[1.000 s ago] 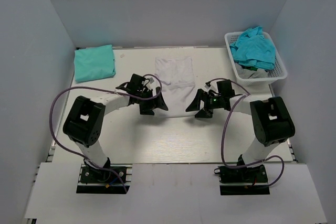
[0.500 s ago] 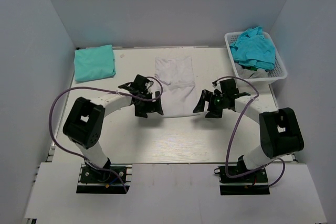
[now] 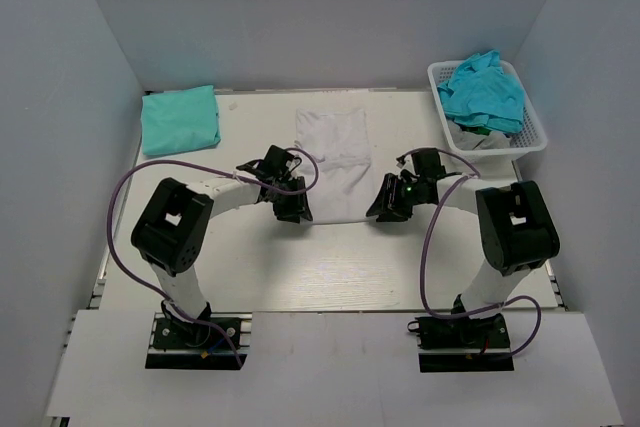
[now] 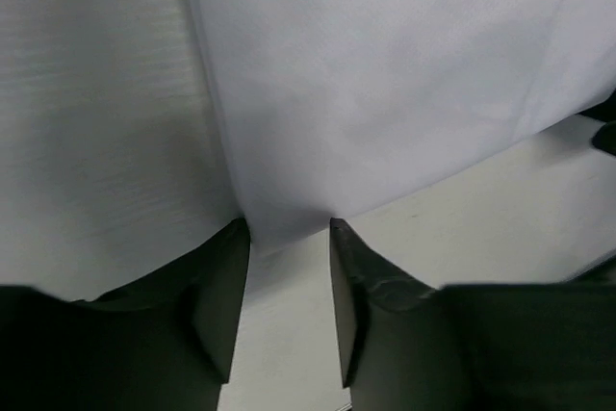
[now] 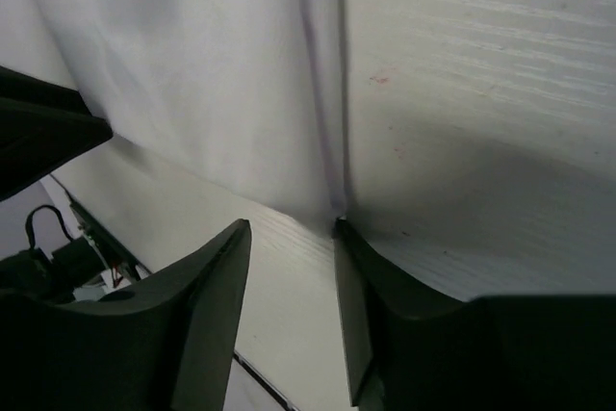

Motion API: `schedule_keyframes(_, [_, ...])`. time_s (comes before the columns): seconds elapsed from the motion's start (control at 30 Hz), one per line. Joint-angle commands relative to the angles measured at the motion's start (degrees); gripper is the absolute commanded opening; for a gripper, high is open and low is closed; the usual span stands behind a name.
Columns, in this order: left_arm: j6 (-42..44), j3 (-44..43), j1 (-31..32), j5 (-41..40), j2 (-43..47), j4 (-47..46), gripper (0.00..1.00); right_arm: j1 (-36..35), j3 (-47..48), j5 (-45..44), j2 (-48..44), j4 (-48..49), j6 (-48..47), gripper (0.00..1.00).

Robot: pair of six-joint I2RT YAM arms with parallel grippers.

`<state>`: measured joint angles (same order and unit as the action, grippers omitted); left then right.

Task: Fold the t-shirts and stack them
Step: Grab one side of the 2/3 rectangular tshirt with both arms, then fold the long partially folded tshirt into a neat square

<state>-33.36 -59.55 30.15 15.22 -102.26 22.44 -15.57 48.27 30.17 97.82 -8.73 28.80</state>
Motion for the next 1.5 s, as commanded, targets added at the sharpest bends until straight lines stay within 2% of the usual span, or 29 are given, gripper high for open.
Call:
schedule_keyframes(0.0, [-1.1, 3.3, 0.4, -3.8, -2.2, 0.9, 0.45, -0.2, -0.5, -2.0, 3.1, 0.2, -0.8, 0.45])
schedule_keyframes(0.07, [-1.7, 4.0, 0.4, -4.5, -1.6, -0.8, 0.37, -0.2, -0.7, -2.1, 3.3, 0.6, -0.7, 0.39])
schedule_keyframes(0.1, [-1.7, 4.0, 0.4, -3.7, -1.6, -1.3, 0.35, 0.0, -0.5, -2.0, 3.9, 0.6, -0.7, 0.29])
schedule_keyframes(0.13, [-1.7, 4.0, 0.4, -3.7, -1.6, -1.3, 0.33, -0.1, -0.2, -1.9, 4.0, 0.5, -0.7, 0.24])
schedule_keyframes(0.23, [-2.3, 3.5, 0.4, -3.7, -2.2, -1.9, 0.15, -0.2, -0.1, -1.9, 4.0, 0.3, -0.9, 0.0])
schedule_keyframes(0.27, [-2.8, 3.5, 0.4, -3.7, -2.2, -1.9, 0.05, -0.1, -0.1, -1.9, 3.9, 0.2, -1.0, 0.0])
schedule_keyframes(0.3, [-3.4, 3.5, 0.4, -3.7, -2.2, -1.9, 0.0, -0.1, 0.1, -1.9, 3.6, -0.4, -1.1, 0.0])
schedule_keyframes(0.5, [-2.2, 0.9, 0.4, -3.5, 4.7, 10.7, 0.0, -0.2, 0.5, 0.1, -3.0, -9.0, -4.4, 0.0])
schedule_keyframes(0.77, [-0.6, -2.7, 1.0, 9.2, 16.1, 31.6, 0.0, -0.6, -2.3, 8.8, -20.9, -35.5, -10.2, 0.0])
schedule_keyframes(0.8, [-0.6, -3.6, 1.0, 12.0, 16.6, 33.8, 0.0, -0.6, -1.3, 9.6, -21.5, -37.9, -10.7, 0.0])
schedule_keyframes(0.83, [-0.6, -5.5, 1.0, 12.9, 17.3, 38.5, 0.0, -0.9, 0.1, 11.0, -22.3, -45.2, -12.2, 0.0])
schedule_keyframes(1.0, [-0.6, -9.0, 1.0, 18.0, 22.6, 48.7, 0.0, -0.5, 6.0, 16.5, -28.9, -57.4, -16.2, 0.0])
schedule_keyframes(1.13, [-0.6, -16.0, 1.0, 19.7, 23.9, 54.2, 0.0, -0.4, 6.4, 22.2, -32.0, -58.5, -15.6, 0.0])
schedule_keyframes(1.2, [0.0, -18.6, 1.0, 16.6, 23.3, 55.8, 0.0, -0.1, 7.0, 23.7, -32.2, -58.1, -15.6, 0.0])
schedule_keyframes(1.33, [0.7, -19.2, -0.2, 17.3, 21.9, 54.2, 0.0, -0.1, 8.6, 24.1, -31.1, -54.6, -14.6, 0.0])
schedule_keyframes(1.47, [0.7, -23.5, -0.2, 12.9, 18.4, 51.9, 0.0, 0.8, 9.0, 23.4, -27.0, -54.5, -15.6, 0.0])
